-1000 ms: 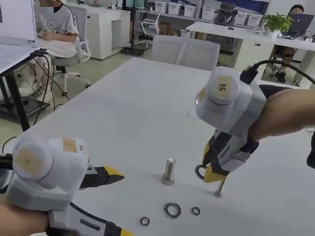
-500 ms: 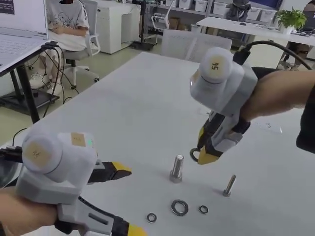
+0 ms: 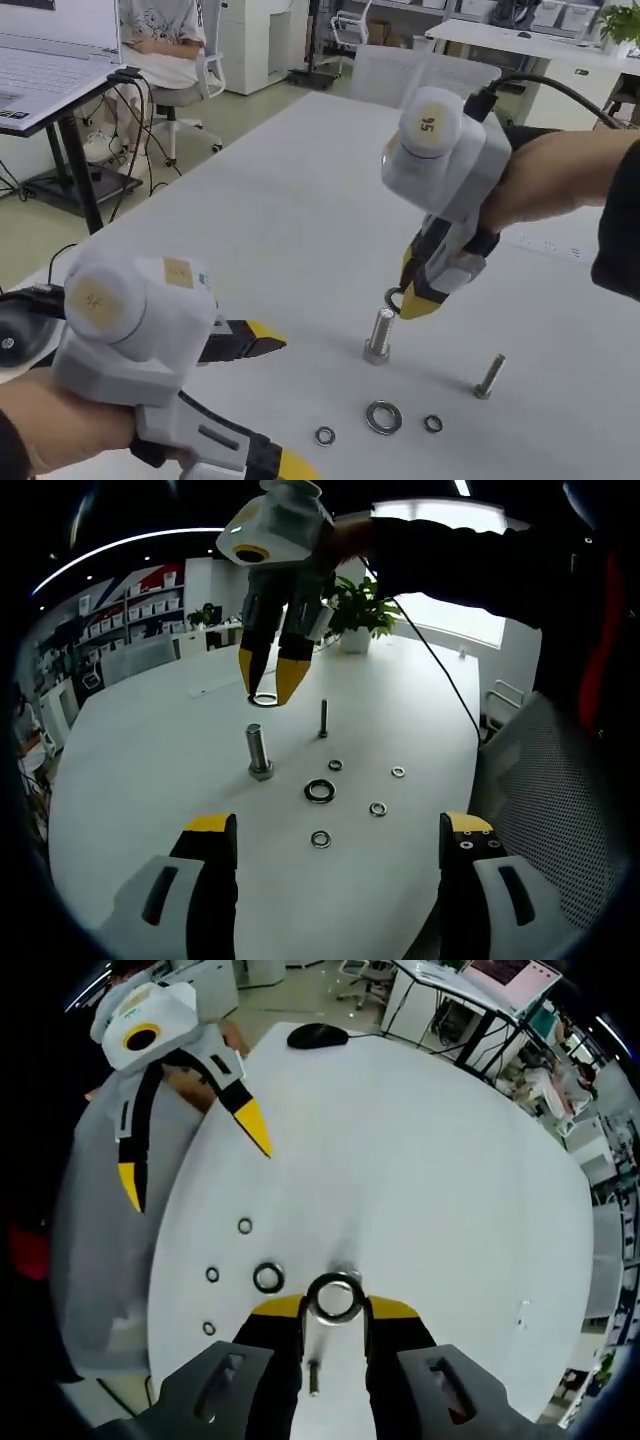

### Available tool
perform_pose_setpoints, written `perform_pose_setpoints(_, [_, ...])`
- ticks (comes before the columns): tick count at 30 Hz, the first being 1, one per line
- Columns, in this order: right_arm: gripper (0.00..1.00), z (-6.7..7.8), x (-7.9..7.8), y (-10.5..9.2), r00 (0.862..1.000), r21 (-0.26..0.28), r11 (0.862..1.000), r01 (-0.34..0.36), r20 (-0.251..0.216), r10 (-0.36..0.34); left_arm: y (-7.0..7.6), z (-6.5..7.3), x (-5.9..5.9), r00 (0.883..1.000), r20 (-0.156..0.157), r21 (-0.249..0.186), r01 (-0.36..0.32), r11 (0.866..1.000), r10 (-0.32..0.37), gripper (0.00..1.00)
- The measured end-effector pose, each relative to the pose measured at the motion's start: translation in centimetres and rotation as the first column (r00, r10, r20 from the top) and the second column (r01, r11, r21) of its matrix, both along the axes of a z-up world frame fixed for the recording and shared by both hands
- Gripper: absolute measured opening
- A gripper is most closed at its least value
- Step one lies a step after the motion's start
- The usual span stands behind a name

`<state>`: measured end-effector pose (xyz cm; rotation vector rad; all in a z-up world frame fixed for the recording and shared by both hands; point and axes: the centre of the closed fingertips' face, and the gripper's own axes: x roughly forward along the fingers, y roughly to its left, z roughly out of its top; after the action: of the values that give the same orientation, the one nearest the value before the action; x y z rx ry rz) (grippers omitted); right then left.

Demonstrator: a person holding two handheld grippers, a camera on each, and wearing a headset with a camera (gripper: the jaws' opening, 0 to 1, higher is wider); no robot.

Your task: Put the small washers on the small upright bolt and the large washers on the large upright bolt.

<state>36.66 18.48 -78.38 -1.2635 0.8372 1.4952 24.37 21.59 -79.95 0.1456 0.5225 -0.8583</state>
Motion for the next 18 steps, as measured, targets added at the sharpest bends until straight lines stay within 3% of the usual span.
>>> perform_pose_setpoints(18, [0.23, -1.9, 0.5, 0.7, 1.0, -0.03, 0.999, -0.016, -0.023, 0.016, 0.7, 0.2, 0.6, 0.999, 0.019, -0.022, -0.047, 0.999, 0.047, 0.83])
